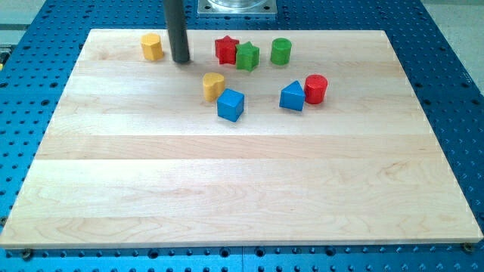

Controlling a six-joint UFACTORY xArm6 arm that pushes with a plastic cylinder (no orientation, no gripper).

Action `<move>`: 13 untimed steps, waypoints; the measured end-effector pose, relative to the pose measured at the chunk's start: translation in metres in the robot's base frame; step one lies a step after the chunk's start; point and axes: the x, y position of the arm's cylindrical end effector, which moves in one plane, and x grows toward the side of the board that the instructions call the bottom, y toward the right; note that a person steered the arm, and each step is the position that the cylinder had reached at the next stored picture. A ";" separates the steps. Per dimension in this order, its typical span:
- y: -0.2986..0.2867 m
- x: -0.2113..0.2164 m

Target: Move the hexagon to the top left corner of the board

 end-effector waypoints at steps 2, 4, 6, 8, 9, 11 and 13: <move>-0.025 0.041; -0.009 -0.007; -0.027 -0.007; -0.011 -0.012; -0.012 -0.036; -0.075 -0.058; -0.038 -0.044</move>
